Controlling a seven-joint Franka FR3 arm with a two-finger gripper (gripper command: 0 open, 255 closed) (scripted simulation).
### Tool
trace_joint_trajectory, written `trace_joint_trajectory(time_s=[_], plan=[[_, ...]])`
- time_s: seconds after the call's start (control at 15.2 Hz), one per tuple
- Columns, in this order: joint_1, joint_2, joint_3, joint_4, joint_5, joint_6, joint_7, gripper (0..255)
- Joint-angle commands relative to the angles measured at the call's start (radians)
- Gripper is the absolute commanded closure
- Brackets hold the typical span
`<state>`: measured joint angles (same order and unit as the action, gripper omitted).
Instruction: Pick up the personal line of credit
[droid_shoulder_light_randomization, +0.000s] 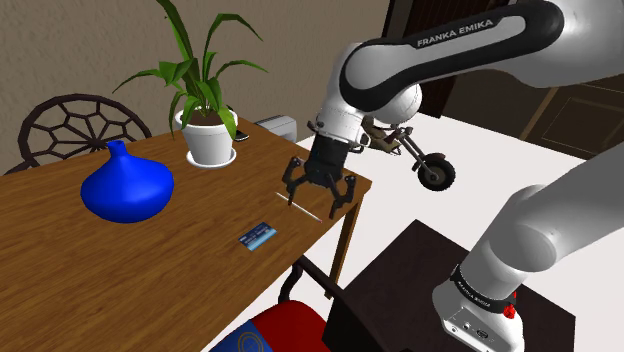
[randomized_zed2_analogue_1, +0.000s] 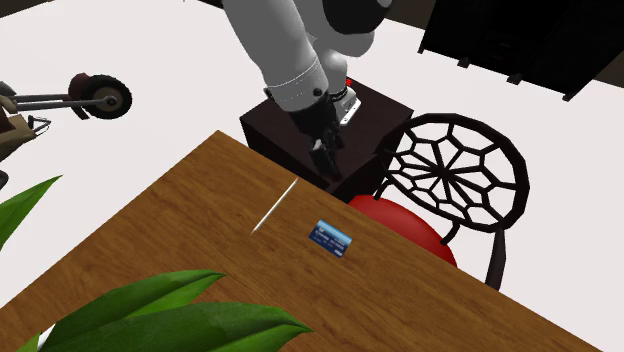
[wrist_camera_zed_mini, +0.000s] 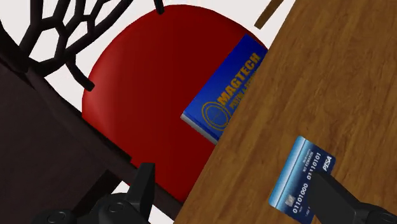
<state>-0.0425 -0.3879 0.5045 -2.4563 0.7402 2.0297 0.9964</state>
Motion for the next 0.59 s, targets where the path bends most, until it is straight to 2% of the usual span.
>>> trace_joint_trajectory(time_s=[0.0,0.26,0.53], plan=[[-0.009,0.083,0.042,0.031,0.028,0.078,0.082,0],[-0.021,0.25,0.106,0.102,0.05,0.222,0.239,0],[-0.015,0.429,0.14,0.186,0.034,0.367,0.399,0]])
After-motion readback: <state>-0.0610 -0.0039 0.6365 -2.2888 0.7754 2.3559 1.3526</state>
